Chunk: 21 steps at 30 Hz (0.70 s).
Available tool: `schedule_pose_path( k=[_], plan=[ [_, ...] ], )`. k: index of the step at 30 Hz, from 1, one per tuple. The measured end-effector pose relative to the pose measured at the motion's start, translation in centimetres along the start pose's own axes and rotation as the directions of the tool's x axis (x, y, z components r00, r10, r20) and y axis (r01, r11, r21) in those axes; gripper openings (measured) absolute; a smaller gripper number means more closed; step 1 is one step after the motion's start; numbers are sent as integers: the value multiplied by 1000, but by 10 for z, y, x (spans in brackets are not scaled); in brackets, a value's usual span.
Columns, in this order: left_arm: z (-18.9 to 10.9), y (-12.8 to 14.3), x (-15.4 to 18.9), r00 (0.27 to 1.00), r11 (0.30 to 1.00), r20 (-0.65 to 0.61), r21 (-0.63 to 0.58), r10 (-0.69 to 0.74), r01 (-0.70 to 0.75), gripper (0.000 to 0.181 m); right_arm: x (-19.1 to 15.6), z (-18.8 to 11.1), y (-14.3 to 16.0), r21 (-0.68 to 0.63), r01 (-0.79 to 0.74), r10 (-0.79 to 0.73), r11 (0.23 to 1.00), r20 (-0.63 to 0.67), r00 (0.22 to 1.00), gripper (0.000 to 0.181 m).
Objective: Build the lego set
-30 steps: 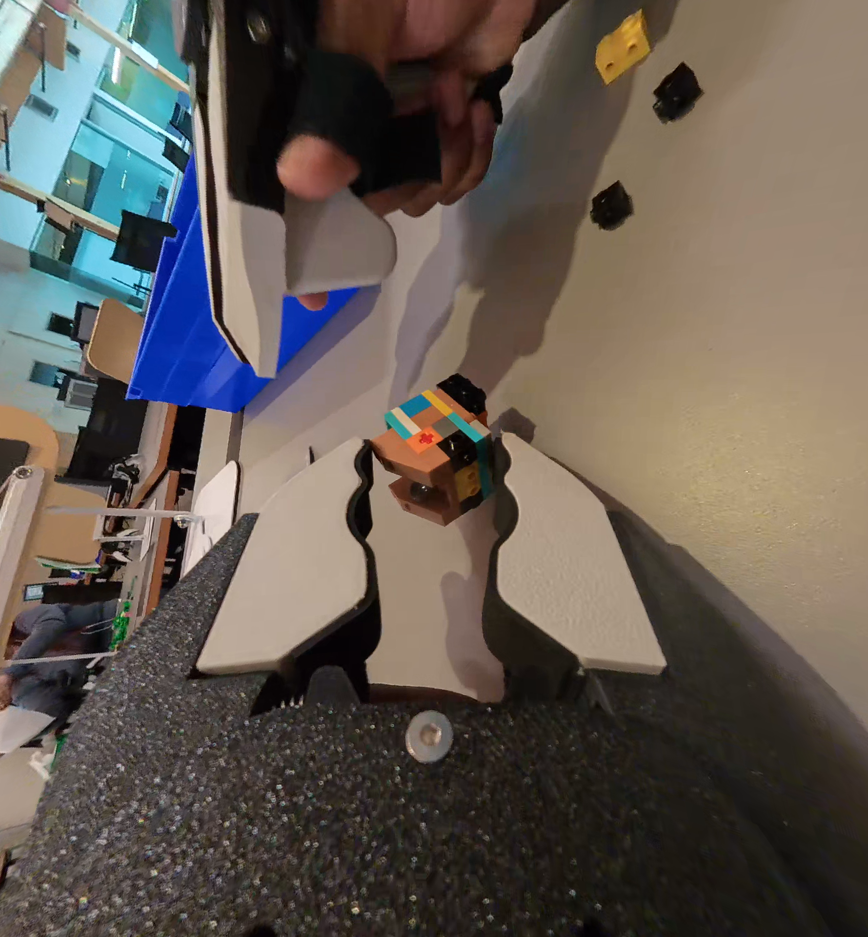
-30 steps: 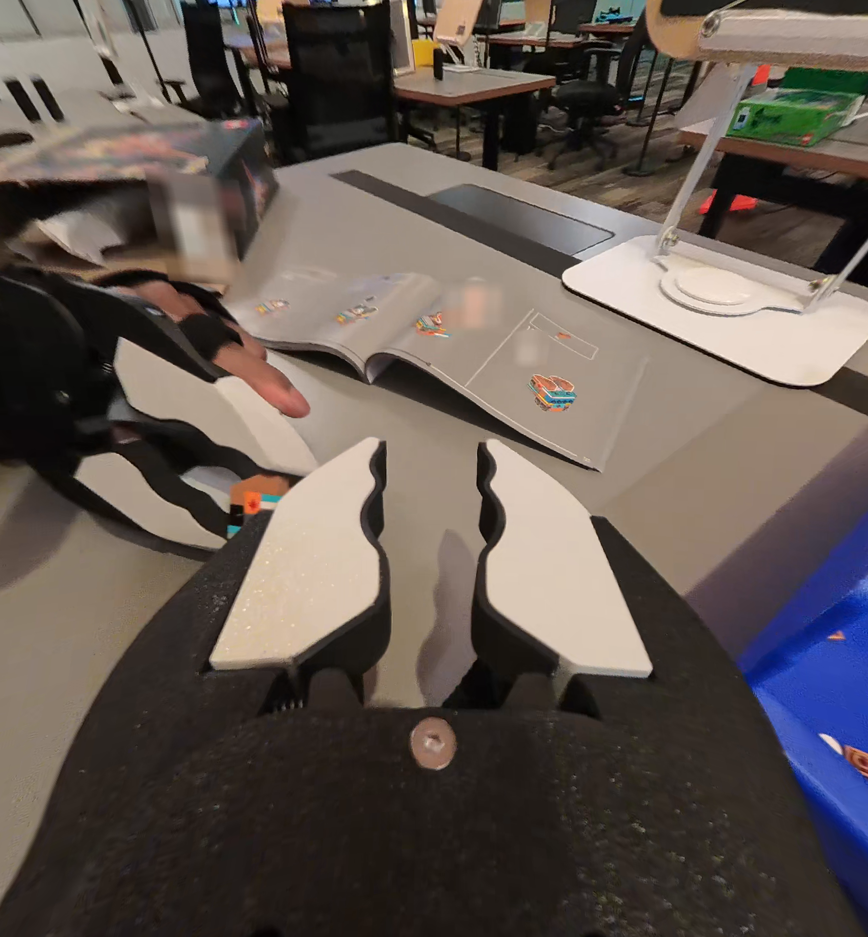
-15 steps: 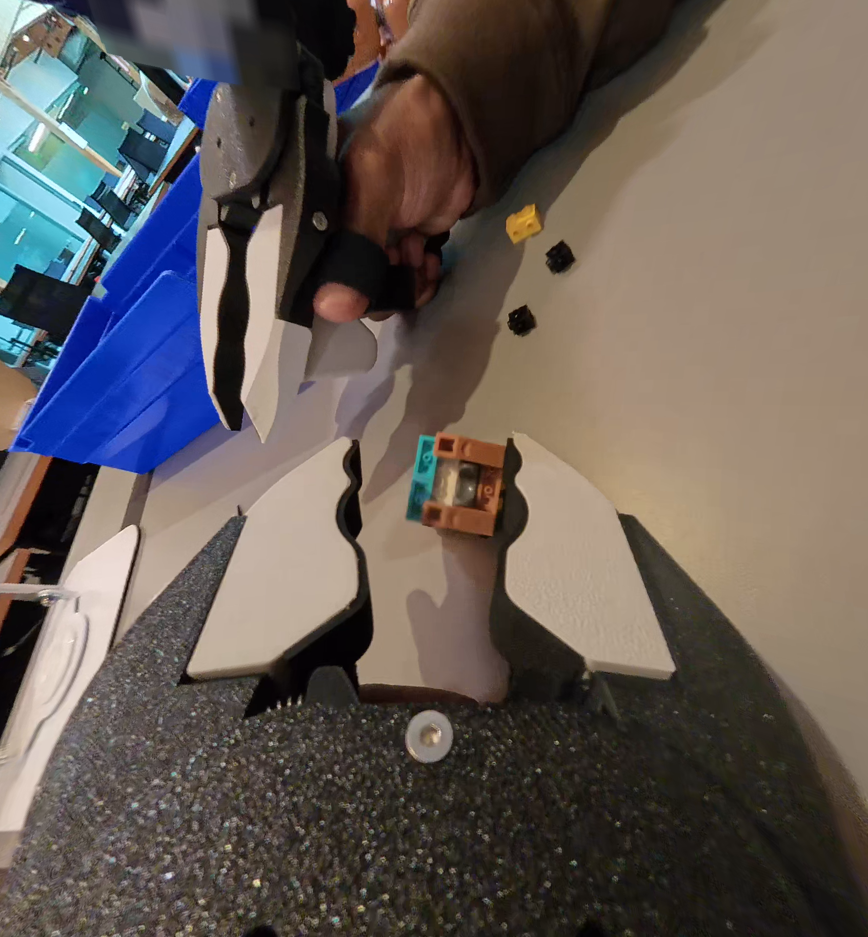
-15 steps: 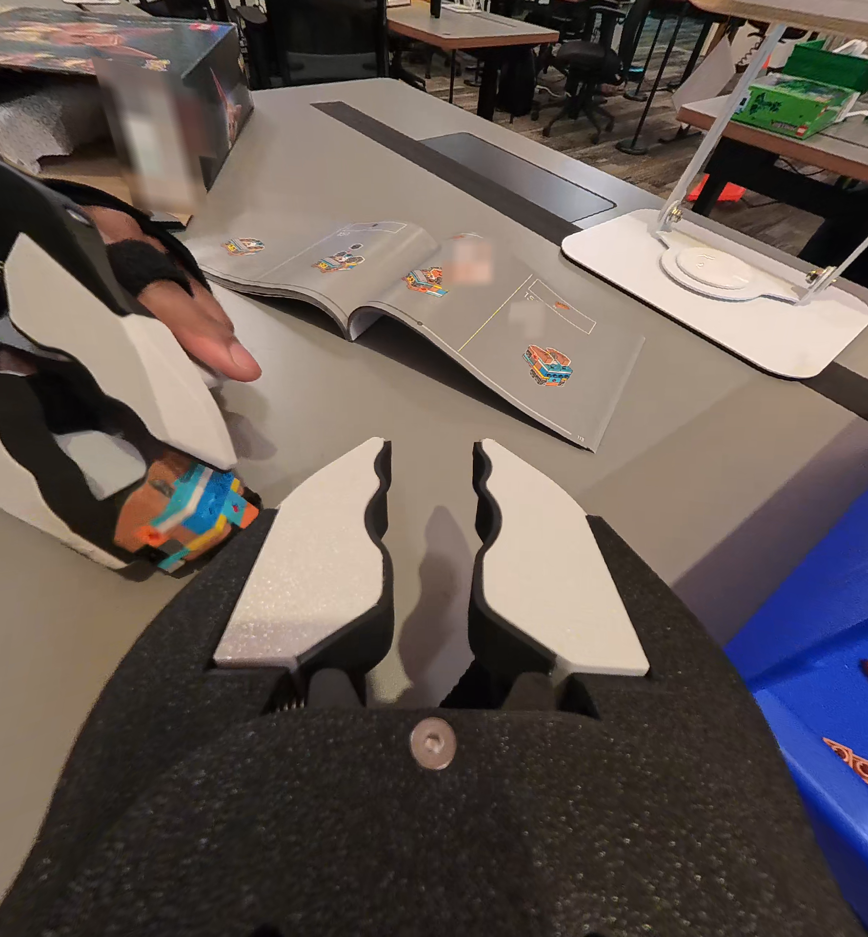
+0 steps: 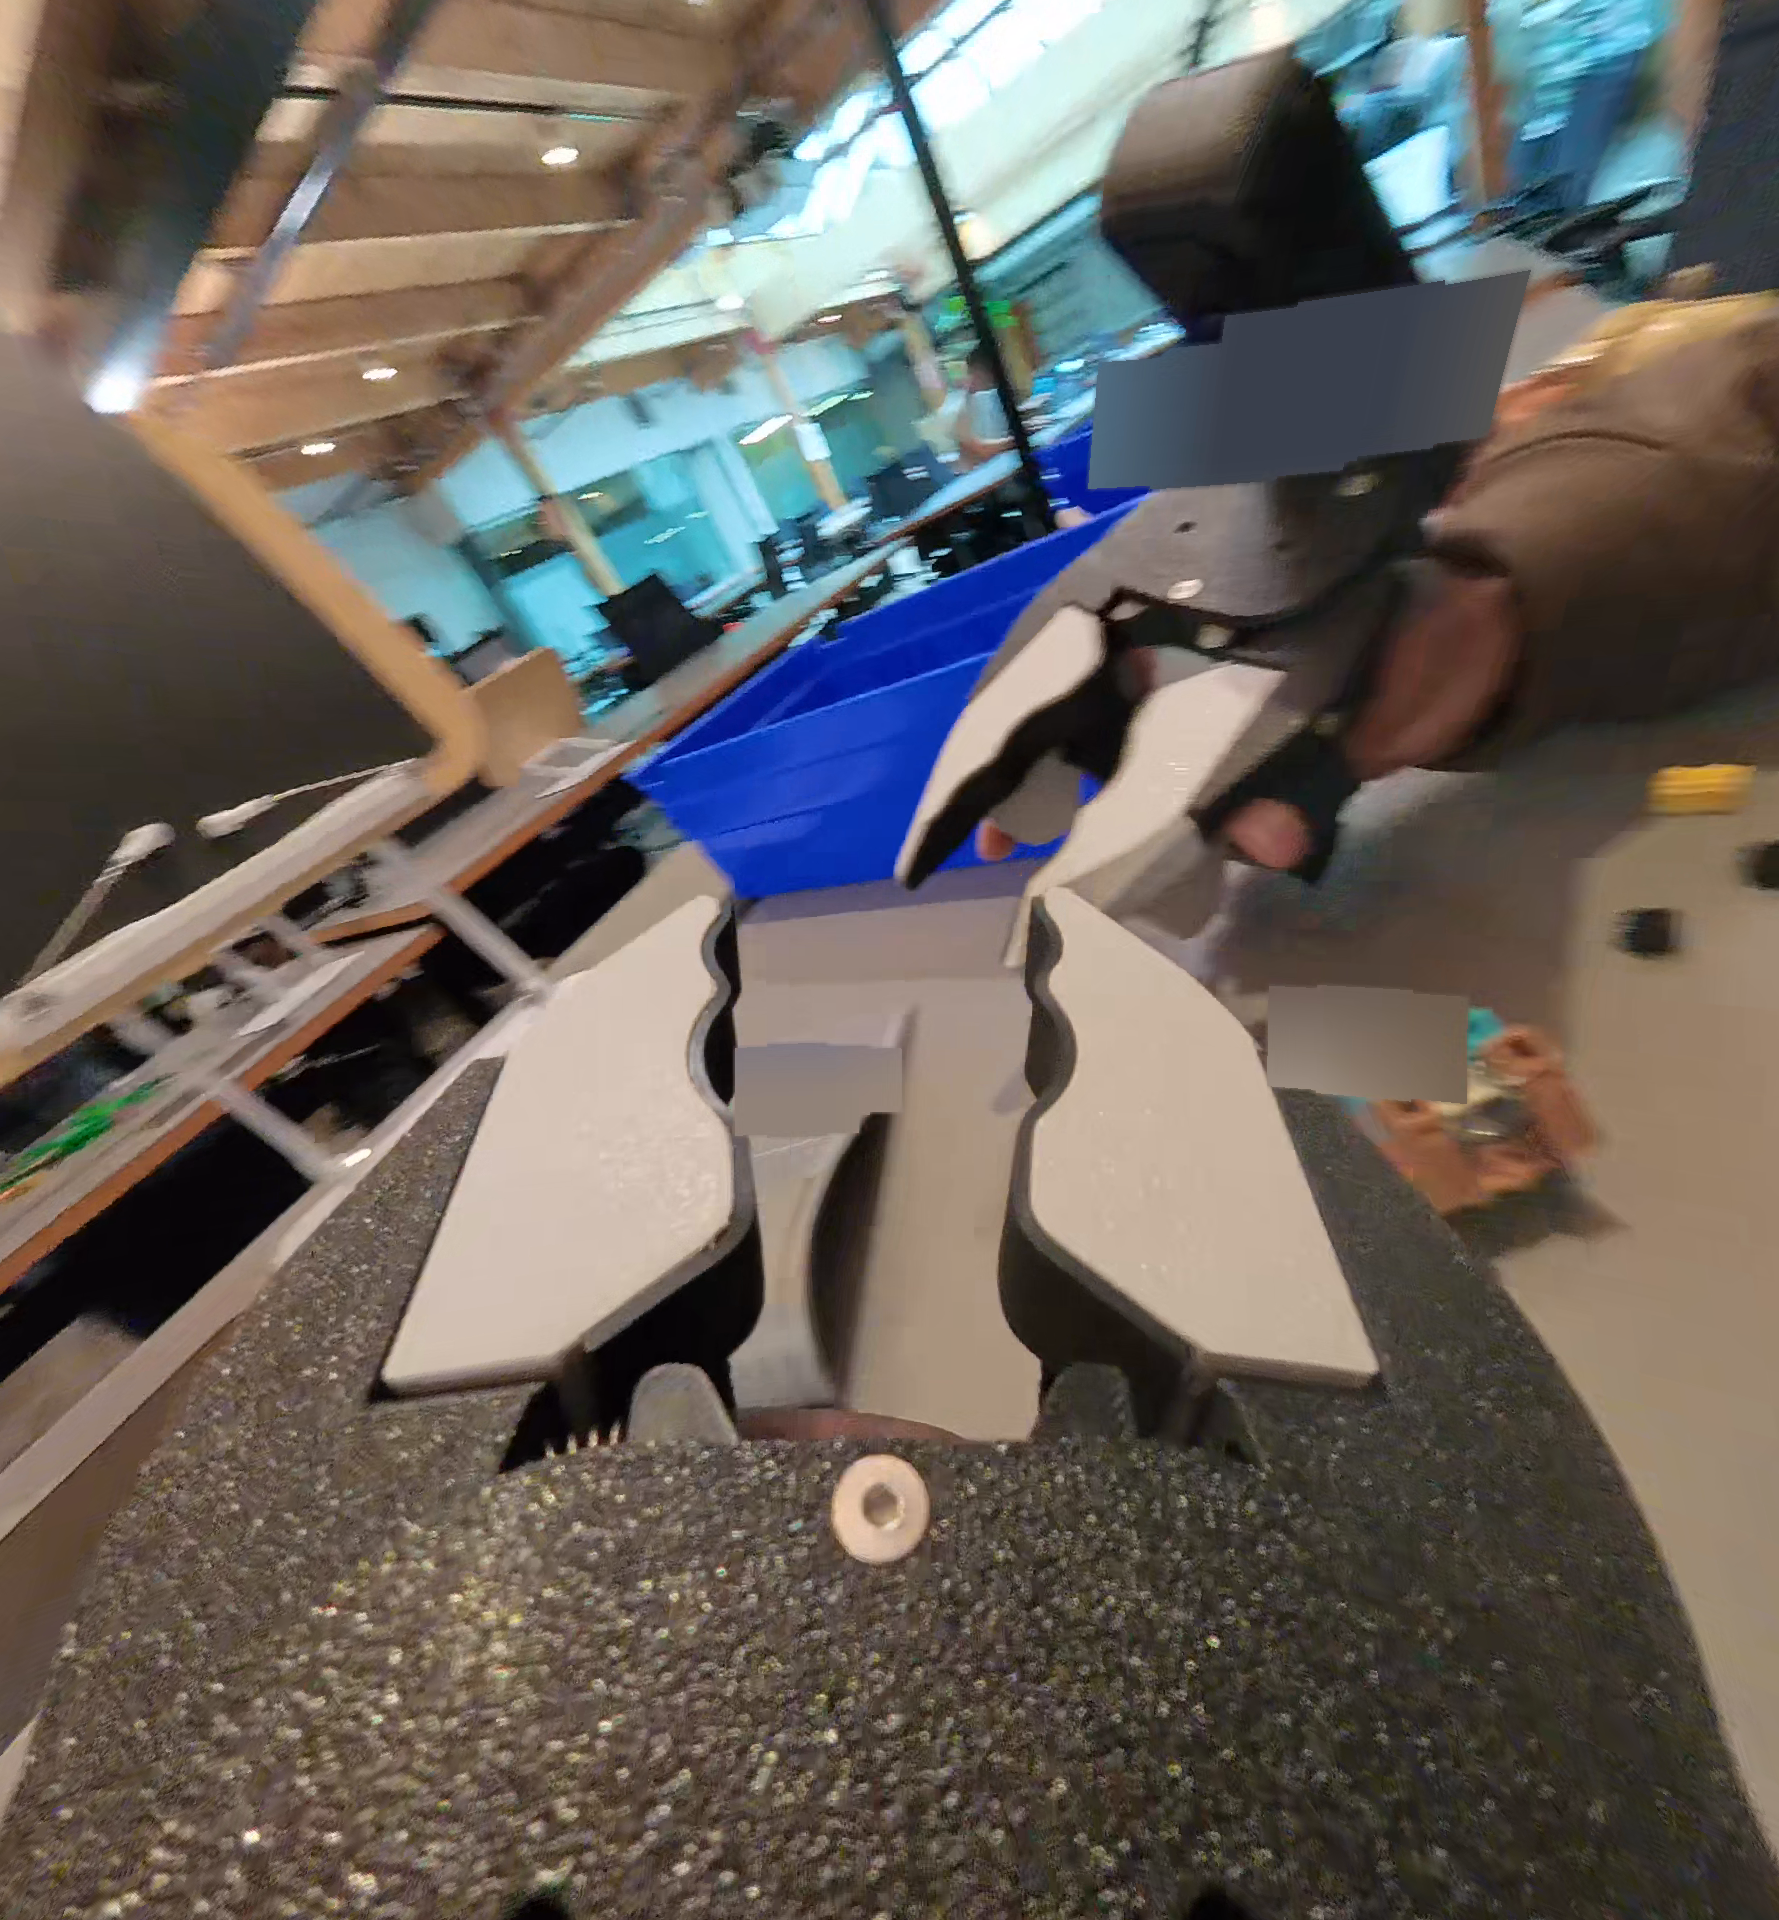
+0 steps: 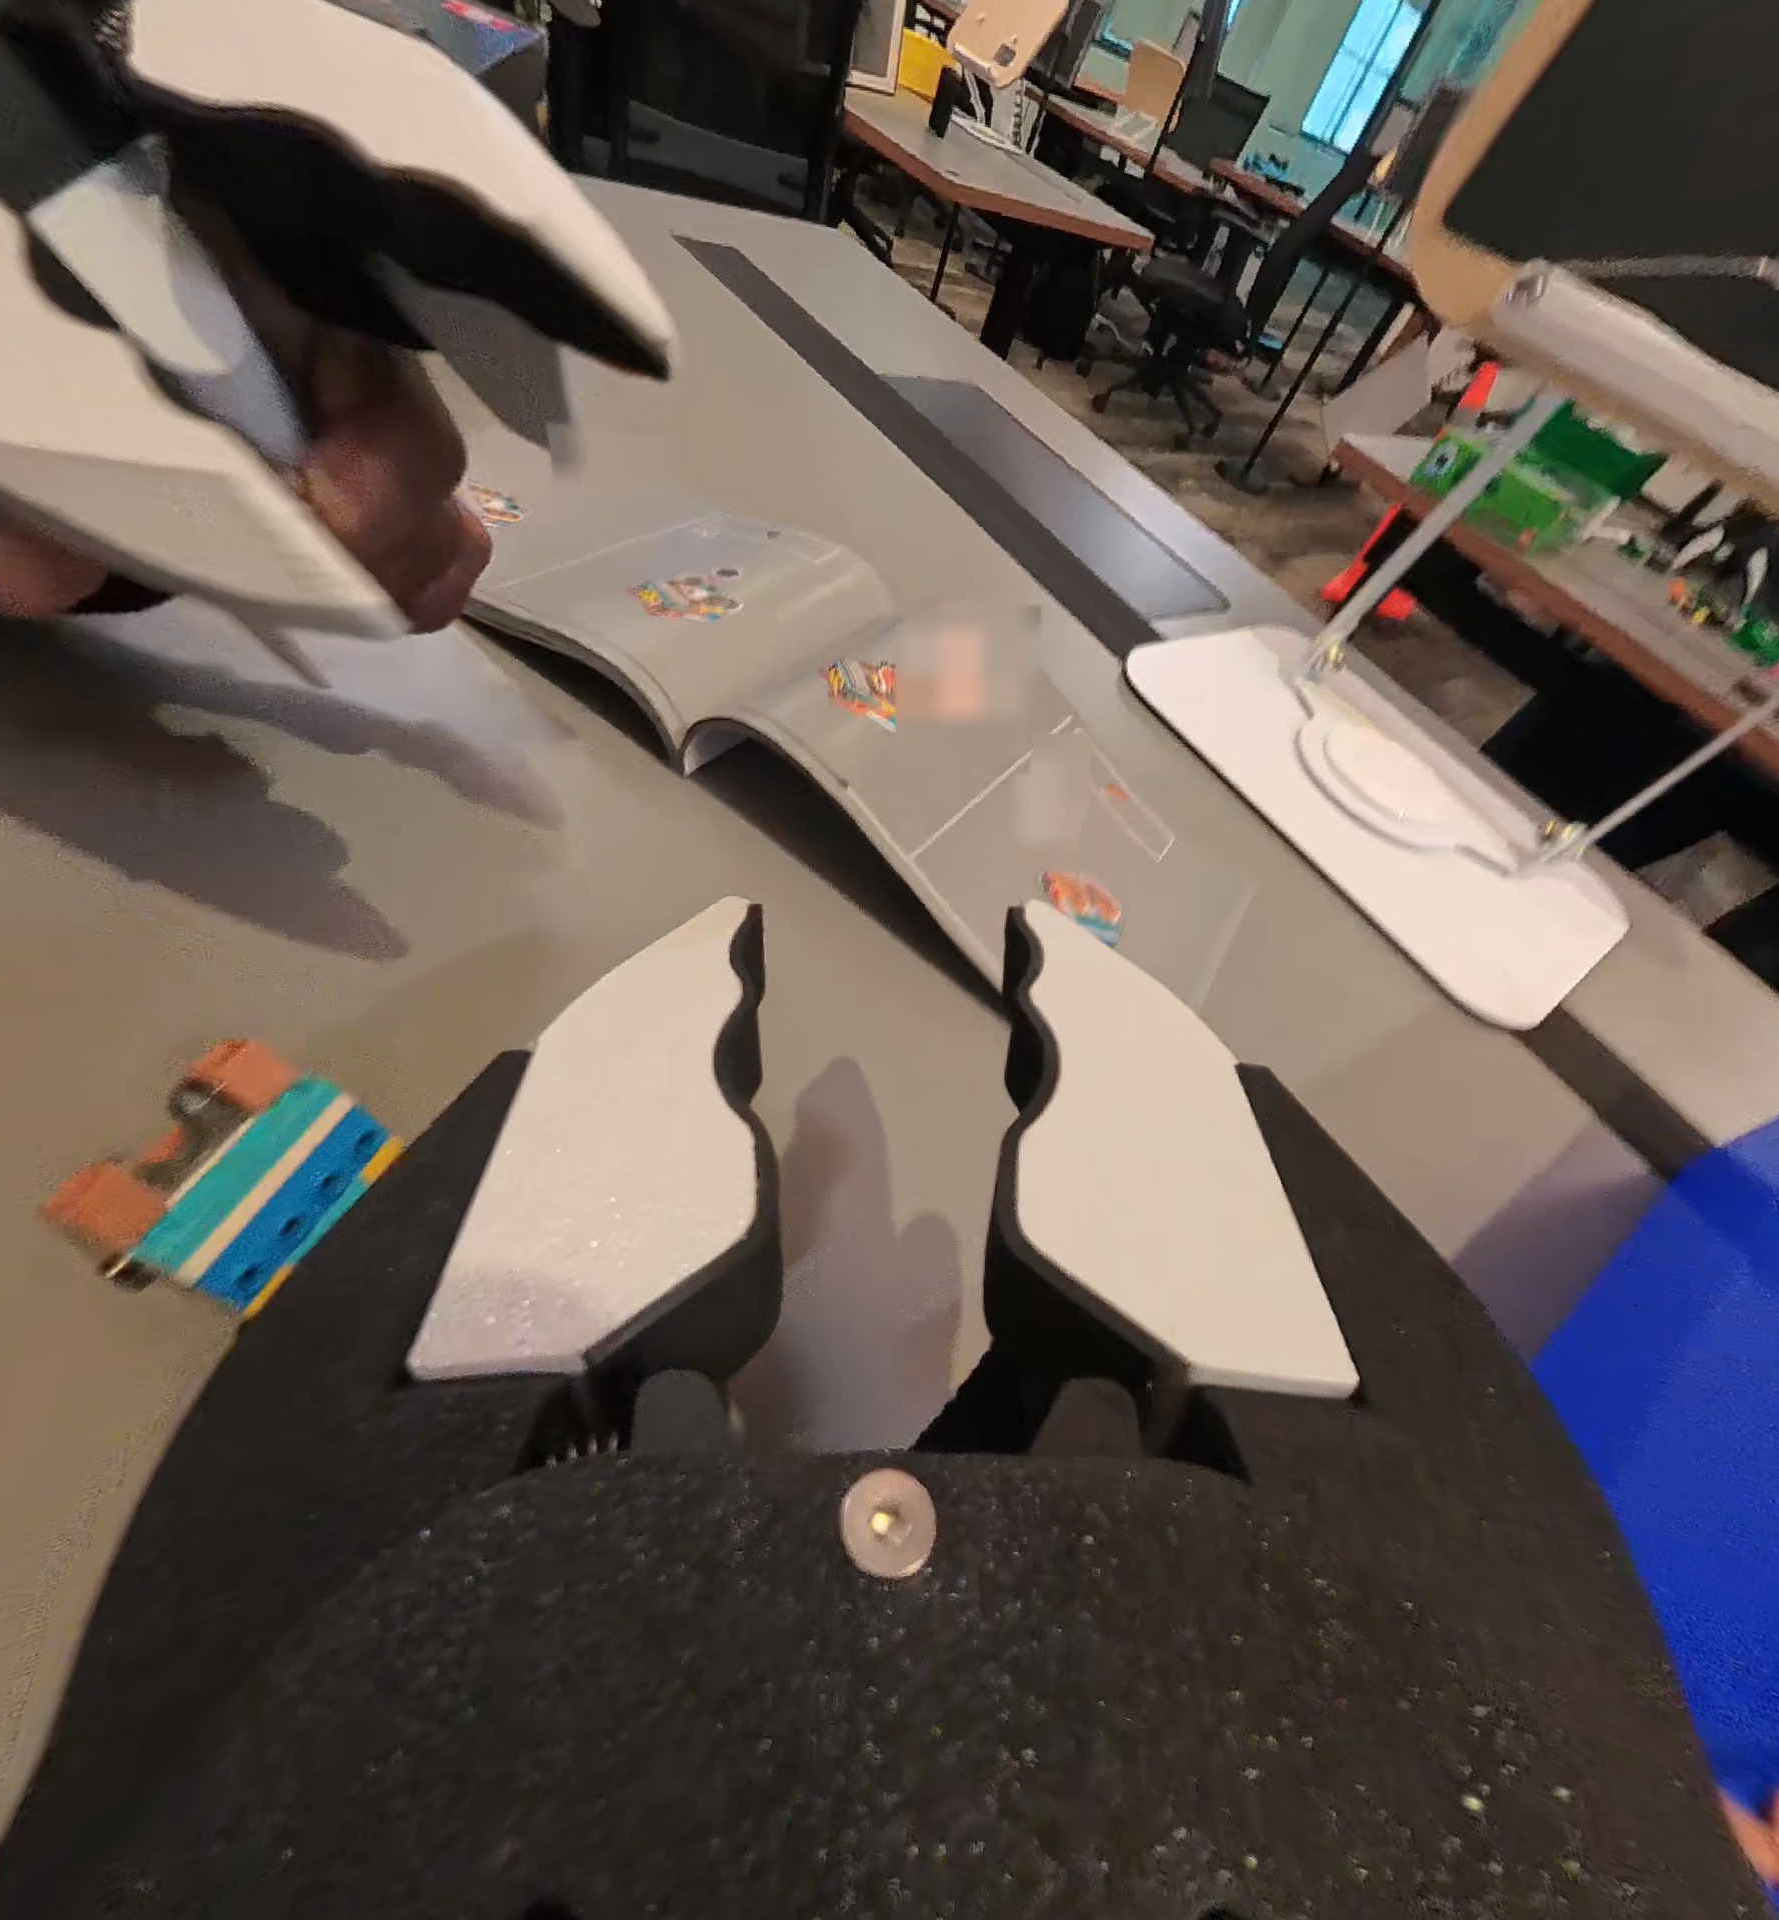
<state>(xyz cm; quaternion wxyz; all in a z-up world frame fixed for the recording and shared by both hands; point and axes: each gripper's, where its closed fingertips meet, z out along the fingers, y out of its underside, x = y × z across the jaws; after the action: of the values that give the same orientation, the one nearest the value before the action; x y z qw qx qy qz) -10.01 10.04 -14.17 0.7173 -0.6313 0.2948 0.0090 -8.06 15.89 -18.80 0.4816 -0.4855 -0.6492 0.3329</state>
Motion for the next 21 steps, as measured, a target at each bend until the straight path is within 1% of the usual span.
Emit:
schedule_pose_path(
  k=[2, 3, 6, 8, 12, 16, 21],
  plan=[
    [-4, 6, -21, 994, 1000, 111, -19, -4, 6, 53, 3, 14, -8, 2, 47, -47, 999, 3, 999, 47],
    [-6, 8, -30, 987, 1000, 161, -25, -8, 12, 53, 4, 23, -10, -5, 46, -46, 999, 12, 999, 50],
    [-12, 10, -47, 963, 999, 270, -21, -19, 26, 53, 5, 46, -11, -26, -47, 49, 999, 63, 997, 60],
    [-15, 12, -53, 950, 999, 313, -26, -19, 29, 53, 3, 55, -7, -36, -92, 95, 995, 86, 992, 60],
    [-17, 20, -61, 928, 998, 372, -44, -16, 34, 52, 11, 57, -3, -8, -87, 87, 996, 55, 995, 59],
    [-14, 29, -64, 925, 996, 379, -66, -36, 66, 50, 21, 51, -8, 44, -167, 165, 985, 50, 985, 55],
    [-13, 39, -66, 921, 989, 387, -109, -47, 96, 49, 24, 53, -6, 25, -225, 223, 974, 72, 972, 53]
  ],
)
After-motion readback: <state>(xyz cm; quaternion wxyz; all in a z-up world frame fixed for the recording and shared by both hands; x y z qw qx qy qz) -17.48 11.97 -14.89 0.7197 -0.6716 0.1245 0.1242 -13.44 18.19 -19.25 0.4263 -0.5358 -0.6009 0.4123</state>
